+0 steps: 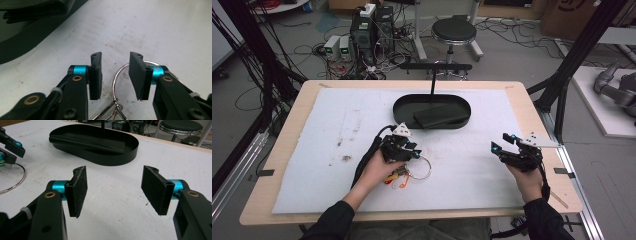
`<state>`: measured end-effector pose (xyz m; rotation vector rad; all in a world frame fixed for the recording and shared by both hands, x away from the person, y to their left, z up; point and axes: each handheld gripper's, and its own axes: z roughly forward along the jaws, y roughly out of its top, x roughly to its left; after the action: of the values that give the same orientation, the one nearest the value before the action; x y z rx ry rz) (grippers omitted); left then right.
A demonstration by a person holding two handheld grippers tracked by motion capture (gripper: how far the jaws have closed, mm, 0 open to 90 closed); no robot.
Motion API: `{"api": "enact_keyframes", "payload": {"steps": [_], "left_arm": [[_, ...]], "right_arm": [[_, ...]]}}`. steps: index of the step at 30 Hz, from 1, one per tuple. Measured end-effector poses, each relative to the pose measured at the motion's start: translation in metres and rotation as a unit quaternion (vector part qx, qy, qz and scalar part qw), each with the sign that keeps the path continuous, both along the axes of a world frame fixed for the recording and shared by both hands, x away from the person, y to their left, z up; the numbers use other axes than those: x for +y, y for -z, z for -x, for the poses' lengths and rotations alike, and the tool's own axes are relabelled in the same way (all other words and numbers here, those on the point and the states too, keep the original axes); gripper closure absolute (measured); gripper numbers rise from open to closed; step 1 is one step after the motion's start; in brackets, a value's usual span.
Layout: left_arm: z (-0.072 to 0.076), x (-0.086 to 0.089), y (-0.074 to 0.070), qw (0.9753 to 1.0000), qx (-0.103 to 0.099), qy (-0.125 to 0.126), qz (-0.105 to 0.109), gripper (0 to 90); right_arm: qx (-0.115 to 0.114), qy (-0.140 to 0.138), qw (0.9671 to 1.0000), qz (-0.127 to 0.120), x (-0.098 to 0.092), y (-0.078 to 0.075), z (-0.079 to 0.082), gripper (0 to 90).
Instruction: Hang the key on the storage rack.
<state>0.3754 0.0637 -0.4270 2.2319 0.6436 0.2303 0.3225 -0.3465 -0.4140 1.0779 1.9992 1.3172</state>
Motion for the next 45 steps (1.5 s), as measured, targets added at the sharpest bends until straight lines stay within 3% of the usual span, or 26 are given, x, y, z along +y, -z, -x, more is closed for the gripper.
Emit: {"api": "enact_keyframes", "payload": {"steps": [6, 10, 14, 18, 23, 27, 31, 39, 45], "left_arm": [[0.0, -0.005, 0.007, 0.9991, 0.011, 0.005, -0.04, 72.1], [-0.001, -0.004, 0.007, 0.9985, 0.018, 0.013, -0.051, 77.7], [0.001, -0.004, 0.007, 0.9984, 0.011, 0.016, -0.053, 81.8], [0.001, 0.001, 0.005, 0.9996, 0.007, 0.013, -0.026, 84.3], [0.003, 0.011, -0.004, 0.9995, -0.02, 0.007, 0.023, 85.8], [0.007, 0.016, -0.012, 0.9976, -0.047, 0.009, 0.051, 85.9], [0.014, 0.021, -0.02, 0.9935, -0.072, 0.013, 0.087, 86.1], [0.029, 0.024, -0.025, 0.9892, -0.091, 0.04, 0.108, 86.0], [0.03, 0.024, -0.021, 0.9908, -0.078, 0.049, 0.099, 84.8]], "right_arm": [[-0.001, -0.001, 1.0, 0.0, -0.001, 0.0, 0.001, 38.3], [-0.002, -0.002, 1.0, 0.0, -0.001, 0.0, 0.0, 38.3], [-0.001, -0.002, 1.0, 0.0, -0.001, 0.0, 0.0, 38.3], [-0.002, -0.002, 1.0, 0.0, -0.001, 0.0, 0.001, 38.3], [-0.002, -0.002, 1.0, -0.001, -0.001, 0.0, 0.0, 38.3], [-0.002, -0.002, 1.0, -0.001, 0.0, 0.0, 0.0, 38.3], [-0.004, -0.004, 1.0, 0.0, 0.001, 0.0, -0.001, 38.3], [-0.004, -0.004, 1.0, 0.0, 0.003, -0.001, -0.001, 38.3], [-0.005, -0.006, 1.0, 0.002, 0.004, 0.0, -0.002, 38.3]]}}
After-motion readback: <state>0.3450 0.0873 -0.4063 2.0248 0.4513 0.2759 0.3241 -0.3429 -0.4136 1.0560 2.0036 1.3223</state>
